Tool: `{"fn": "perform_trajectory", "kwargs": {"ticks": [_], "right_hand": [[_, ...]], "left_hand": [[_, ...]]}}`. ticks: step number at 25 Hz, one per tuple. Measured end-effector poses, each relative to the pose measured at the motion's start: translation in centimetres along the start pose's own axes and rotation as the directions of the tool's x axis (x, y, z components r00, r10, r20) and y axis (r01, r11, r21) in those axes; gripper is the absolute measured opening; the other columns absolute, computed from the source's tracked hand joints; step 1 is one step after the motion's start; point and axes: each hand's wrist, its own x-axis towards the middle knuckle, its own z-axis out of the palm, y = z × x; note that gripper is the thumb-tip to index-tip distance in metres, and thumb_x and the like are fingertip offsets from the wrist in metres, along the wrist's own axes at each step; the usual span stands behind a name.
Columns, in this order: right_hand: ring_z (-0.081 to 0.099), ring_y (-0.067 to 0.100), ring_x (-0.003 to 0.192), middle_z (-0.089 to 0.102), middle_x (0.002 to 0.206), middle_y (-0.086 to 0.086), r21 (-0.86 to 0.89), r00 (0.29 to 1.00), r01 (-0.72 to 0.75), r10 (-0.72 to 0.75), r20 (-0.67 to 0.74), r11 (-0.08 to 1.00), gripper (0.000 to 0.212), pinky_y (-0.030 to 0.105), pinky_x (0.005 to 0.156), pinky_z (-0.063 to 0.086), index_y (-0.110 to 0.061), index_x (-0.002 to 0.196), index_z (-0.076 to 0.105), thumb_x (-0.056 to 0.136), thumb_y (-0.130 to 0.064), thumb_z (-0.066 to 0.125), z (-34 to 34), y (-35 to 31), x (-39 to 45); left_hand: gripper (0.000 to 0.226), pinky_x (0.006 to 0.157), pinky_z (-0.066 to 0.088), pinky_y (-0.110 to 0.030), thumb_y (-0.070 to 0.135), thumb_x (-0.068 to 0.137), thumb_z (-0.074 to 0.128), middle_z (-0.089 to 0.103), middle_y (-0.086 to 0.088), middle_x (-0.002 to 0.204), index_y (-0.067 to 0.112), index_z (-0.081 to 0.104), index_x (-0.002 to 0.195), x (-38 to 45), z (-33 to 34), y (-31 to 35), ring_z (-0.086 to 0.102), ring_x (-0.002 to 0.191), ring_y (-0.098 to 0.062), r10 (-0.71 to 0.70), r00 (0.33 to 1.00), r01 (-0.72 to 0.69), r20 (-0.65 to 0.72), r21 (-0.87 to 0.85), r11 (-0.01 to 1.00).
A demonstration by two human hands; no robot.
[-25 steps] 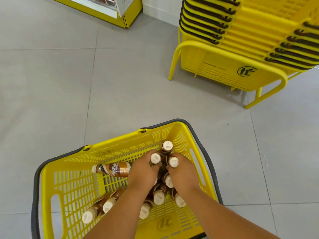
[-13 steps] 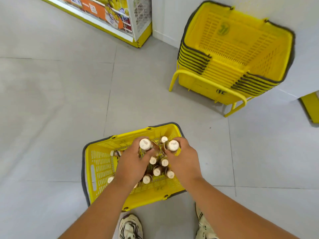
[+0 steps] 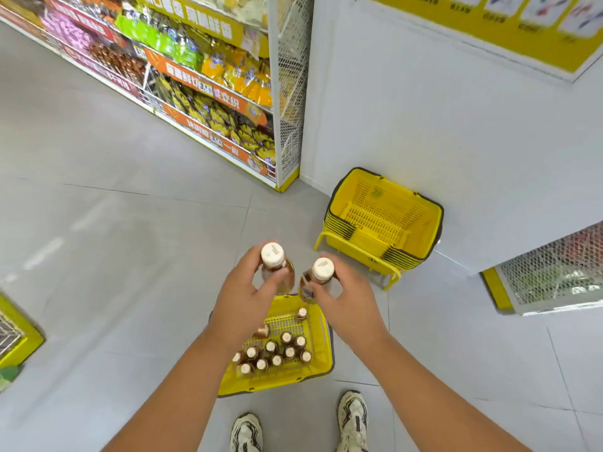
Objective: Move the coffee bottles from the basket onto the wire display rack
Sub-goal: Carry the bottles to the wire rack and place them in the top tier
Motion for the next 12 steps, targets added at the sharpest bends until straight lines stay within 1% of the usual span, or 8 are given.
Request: {"fn": "perform_trajectory", "kwargs": {"ticks": [2,4,5,6,8,10,11,12], "right_hand": [[0.057,-0.001,0.112,0.066,0.119,-0.016,-0.016,0.996,0.085,-0.085,-0.012,0.996,0.049,0.022,0.097,0.045,-0.027,0.132,0.061,0.087,-0.024,0.08,-2.6,-5.2,-0.2],[0.057,-0.005,0.114,0.064,0.123,-0.02,0.037,0.996,0.086,-0.086,-0.019,0.996,0.059,0.018,0.099,0.045,-0.03,0.136,0.059,0.083,-0.023,0.084,-5.0,-10.1,-0.6],[0.061,-0.004,0.113,0.067,0.122,-0.019,0.095,0.997,0.08,-0.078,-0.027,0.992,0.058,0.02,0.101,0.048,-0.034,0.131,0.061,0.08,-0.021,0.086,-6.1,-12.2,-0.8],[0.065,-0.001,0.111,0.071,0.118,-0.018,0.147,0.996,0.08,-0.076,-0.037,0.986,0.052,0.027,0.102,0.051,-0.038,0.121,0.064,0.078,-0.019,0.087,-7.1,-14.0,-1.0],[0.07,0.005,0.106,0.076,0.108,-0.015,0.215,0.993,0.112,-0.103,-0.055,0.97,0.04,0.04,0.102,0.054,-0.036,0.106,0.071,0.074,-0.019,0.089,-9.0,-17.8,-1.4],[0.073,0.01,0.104,0.079,0.104,-0.012,0.268,0.988,0.151,-0.137,-0.071,0.952,0.037,0.044,0.1,0.056,-0.032,0.106,0.075,0.074,-0.019,0.088,-10.6,-21.3,-2.0],[0.074,0.013,0.103,0.079,0.103,-0.01,0.296,0.985,0.17,-0.154,-0.077,0.94,0.037,0.044,0.099,0.057,-0.029,0.108,0.076,0.075,-0.016,0.087,-11.5,-23.0,-2.3],[0.075,0.015,0.101,0.08,0.101,-0.007,0.325,0.982,0.188,-0.174,-0.073,0.927,0.037,0.043,0.098,0.058,-0.026,0.11,0.077,0.077,-0.011,0.086,-12.3,-24.6,-2.6]], "left_hand": [[0.041,0.104,0.049,-0.036,0.02,0.094,0.071,0.067,0.02,0.12,0.045,0.056,0.124,-0.7,-2.6,5.2,0.063,0.117,-0.005,0.077,0.997,-0.077,-0.025,-0.006,0.997],[0.04,0.101,0.052,-0.033,0.016,0.093,0.071,0.069,0.018,0.118,0.039,0.059,0.124,-1.2,-5.2,9.5,0.065,0.113,-0.003,0.108,0.993,-0.109,-0.056,-0.023,0.994],[0.04,0.098,0.053,-0.032,0.015,0.091,0.074,0.071,0.016,0.115,0.035,0.062,0.123,-1.5,-6.5,11.6,0.066,0.11,-0.002,0.101,0.992,-0.105,-0.078,-0.054,0.993],[0.039,0.096,0.053,-0.031,0.013,0.088,0.077,0.074,0.015,0.111,0.034,0.065,0.119,-1.8,-7.8,13.4,0.067,0.108,-0.001,0.083,0.991,-0.094,-0.105,-0.098,0.991],[0.035,0.091,0.054,-0.028,0.012,0.084,0.08,0.076,0.015,0.103,0.031,0.071,0.112,-2.7,-10.5,16.7,0.069,0.101,0.0,0.062,0.987,-0.086,-0.147,-0.166,0.982],[0.031,0.082,0.052,-0.018,0.013,0.085,0.079,0.077,0.015,0.098,0.029,0.074,0.111,-3.7,-12.7,19.5,0.07,0.094,0.002,0.098,0.982,-0.127,-0.159,-0.189,0.974],[0.032,0.077,0.05,-0.011,0.013,0.086,0.078,0.078,0.015,0.096,0.029,0.074,0.113,-4.2,-13.7,20.9,0.07,0.091,0.003,0.127,0.979,-0.158,-0.162,-0.196,0.968],[0.033,0.074,0.048,-0.008,0.012,0.088,0.076,0.077,0.015,0.096,0.03,0.073,0.116,-4.6,-14.6,22.3,0.07,0.09,0.003,0.155,0.974,-0.187,-0.166,-0.201,0.961]]}}
